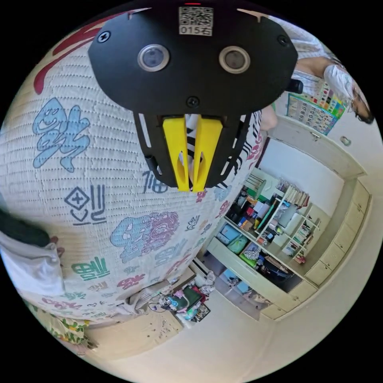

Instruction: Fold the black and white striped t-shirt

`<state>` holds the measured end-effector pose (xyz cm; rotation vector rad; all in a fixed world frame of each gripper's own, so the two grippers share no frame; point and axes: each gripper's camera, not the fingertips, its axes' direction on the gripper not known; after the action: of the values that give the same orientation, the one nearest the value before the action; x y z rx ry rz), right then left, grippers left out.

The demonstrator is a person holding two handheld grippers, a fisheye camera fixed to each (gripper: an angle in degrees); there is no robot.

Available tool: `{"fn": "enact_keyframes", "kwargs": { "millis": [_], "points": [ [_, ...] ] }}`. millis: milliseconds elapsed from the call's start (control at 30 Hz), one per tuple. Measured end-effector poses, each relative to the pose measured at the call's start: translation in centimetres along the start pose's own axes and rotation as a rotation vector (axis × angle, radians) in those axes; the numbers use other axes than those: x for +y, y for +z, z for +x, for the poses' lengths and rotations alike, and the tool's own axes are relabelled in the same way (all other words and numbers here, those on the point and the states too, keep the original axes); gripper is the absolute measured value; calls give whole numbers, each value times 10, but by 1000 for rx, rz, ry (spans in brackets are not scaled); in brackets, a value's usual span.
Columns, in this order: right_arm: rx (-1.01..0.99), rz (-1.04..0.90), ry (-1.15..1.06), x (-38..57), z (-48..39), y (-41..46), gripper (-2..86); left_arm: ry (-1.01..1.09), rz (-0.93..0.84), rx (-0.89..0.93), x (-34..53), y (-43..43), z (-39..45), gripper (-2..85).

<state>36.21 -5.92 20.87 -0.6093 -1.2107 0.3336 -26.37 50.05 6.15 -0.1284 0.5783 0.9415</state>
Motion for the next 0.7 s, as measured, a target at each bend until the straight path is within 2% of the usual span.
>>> {"fn": "enact_keyframes", "kwargs": {
  "millis": [167,300,333,433,567,600,700],
  "points": [
    [194,-10,6,-19,6,-36,8,30,-152,-64,-1,50,28,7],
    [230,-44,-11,-26,1,-76,29,97,-246,-83,-6,59,44,12],
    [222,-72,-32,-26,-7,-87,52,126,-248,-109,-11,50,50,14],
    [185,-153,-140,-23,-43,-107,83,167,-102,-175,-37,-4,52,20],
    [159,-183,-230,-16,-83,-108,81,154,2,-159,-105,-65,-7,38],
    [153,-196,-226,-16,-84,-104,81,156,-18,-171,-115,-65,-19,41],
    [181,-301,-163,-21,-72,-79,73,131,-236,-258,-152,-33,-90,48]
  ]
}}
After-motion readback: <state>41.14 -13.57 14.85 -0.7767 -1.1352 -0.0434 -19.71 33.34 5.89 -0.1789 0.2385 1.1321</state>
